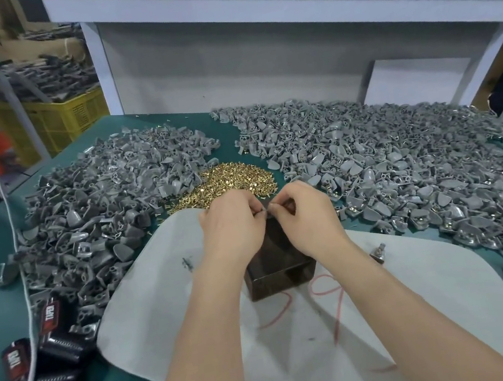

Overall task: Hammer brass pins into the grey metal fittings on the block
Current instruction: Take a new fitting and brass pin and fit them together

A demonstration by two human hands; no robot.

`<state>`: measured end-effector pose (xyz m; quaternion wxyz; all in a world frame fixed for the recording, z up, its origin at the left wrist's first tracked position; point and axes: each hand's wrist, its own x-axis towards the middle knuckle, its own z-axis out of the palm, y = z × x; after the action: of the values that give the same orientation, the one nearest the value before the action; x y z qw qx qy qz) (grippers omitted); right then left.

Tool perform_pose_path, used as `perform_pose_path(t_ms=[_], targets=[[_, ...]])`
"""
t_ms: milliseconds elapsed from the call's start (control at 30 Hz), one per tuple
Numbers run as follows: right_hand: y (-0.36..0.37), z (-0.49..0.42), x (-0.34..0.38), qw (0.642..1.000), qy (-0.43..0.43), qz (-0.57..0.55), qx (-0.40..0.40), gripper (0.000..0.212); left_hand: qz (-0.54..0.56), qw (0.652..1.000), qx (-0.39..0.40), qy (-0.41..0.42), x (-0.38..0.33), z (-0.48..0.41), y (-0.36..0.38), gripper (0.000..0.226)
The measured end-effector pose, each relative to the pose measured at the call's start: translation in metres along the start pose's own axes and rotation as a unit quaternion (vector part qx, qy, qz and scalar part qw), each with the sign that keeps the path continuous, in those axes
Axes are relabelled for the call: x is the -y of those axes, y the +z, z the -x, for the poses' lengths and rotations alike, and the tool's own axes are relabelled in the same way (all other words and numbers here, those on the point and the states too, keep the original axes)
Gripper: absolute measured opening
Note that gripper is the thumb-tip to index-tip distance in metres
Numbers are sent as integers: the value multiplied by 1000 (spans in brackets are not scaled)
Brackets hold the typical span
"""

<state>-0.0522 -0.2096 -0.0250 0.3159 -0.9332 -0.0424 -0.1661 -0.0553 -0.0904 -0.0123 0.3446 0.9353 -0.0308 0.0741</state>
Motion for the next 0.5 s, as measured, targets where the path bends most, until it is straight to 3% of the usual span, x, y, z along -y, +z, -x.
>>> perform_pose_path(t_ms=[200,500], targets=[[-13,-13,20,989,17,119,89,8,-11,1000,-4,19,2,-1,1,8],[-10,-13,24,981,-16,178,81,11,-26,999,-16,37,1,0,2,12]])
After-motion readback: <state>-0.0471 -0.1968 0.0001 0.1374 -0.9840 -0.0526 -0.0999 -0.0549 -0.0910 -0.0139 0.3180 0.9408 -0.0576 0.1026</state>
